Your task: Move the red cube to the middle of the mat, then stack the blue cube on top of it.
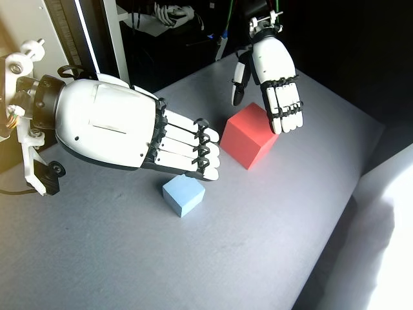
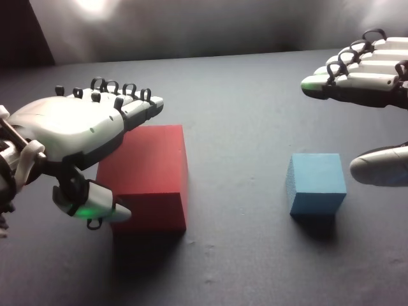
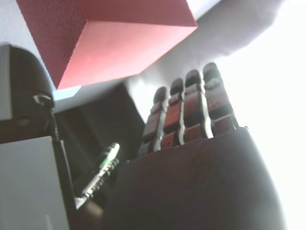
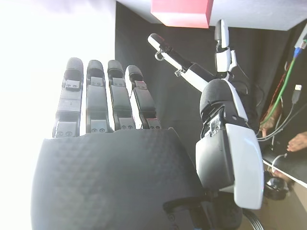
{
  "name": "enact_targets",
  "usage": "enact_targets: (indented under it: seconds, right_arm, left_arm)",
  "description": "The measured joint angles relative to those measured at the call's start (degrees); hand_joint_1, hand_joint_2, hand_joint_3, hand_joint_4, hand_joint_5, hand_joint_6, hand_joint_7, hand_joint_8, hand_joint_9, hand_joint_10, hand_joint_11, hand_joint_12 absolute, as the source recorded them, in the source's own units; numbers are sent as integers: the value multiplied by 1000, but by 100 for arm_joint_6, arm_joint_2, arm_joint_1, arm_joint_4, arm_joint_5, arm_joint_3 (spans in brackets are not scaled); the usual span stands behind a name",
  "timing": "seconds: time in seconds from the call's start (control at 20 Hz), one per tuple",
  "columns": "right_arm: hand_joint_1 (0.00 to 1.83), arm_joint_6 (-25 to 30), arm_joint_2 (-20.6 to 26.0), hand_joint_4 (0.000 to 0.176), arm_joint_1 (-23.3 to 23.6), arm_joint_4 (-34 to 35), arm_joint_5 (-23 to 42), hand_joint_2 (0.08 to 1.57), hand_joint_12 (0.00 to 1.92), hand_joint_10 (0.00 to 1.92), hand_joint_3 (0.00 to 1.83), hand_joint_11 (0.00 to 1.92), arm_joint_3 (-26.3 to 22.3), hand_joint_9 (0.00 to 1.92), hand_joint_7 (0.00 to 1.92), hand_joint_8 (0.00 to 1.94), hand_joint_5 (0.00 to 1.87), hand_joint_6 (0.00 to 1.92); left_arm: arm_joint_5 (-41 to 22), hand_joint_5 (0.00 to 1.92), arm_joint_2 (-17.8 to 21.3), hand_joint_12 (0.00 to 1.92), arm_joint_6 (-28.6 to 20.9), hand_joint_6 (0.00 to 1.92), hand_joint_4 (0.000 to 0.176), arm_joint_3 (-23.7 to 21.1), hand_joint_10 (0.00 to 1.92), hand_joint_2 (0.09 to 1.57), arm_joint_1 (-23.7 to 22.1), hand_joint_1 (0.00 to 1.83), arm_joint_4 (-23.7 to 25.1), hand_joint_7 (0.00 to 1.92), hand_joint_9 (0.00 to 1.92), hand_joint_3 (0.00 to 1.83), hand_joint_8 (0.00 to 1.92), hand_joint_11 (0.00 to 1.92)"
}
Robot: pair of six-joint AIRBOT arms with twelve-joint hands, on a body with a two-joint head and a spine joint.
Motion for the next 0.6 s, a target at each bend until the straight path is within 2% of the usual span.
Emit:
enact_targets:
  seconds: [0.15, 0.25, 0.6]
  right_arm:
    - [0, -2, 0, 0, 0, 4, -2, 1223, 148, 0, 0, 0, 0, 63, 77, 0, 69, 2]
    - [0, -2, 0, 0, 0, 2, -2, 1211, 114, 0, 0, 0, 0, 47, 62, 1, 45, 0]
    - [0, -4, 0, 0, 0, 2, -2, 1214, 263, 6, 1, 0, 0, 83, 90, 5, 86, 5]
  left_arm:
    - [205, 0, -72, 0, 81, 0, 0, 66, 0, 875, 0, 1076, -37, 0, 0, 0, 0, 0]
    - [264, 0, -138, 0, 146, 0, 0, 151, 0, 867, -9, 1112, -83, 0, 0, 0, 0, 0]
    - [457, 0, -262, 0, 221, 0, 0, 391, 0, 895, -31, 1079, -96, 0, 0, 4, 0, 0]
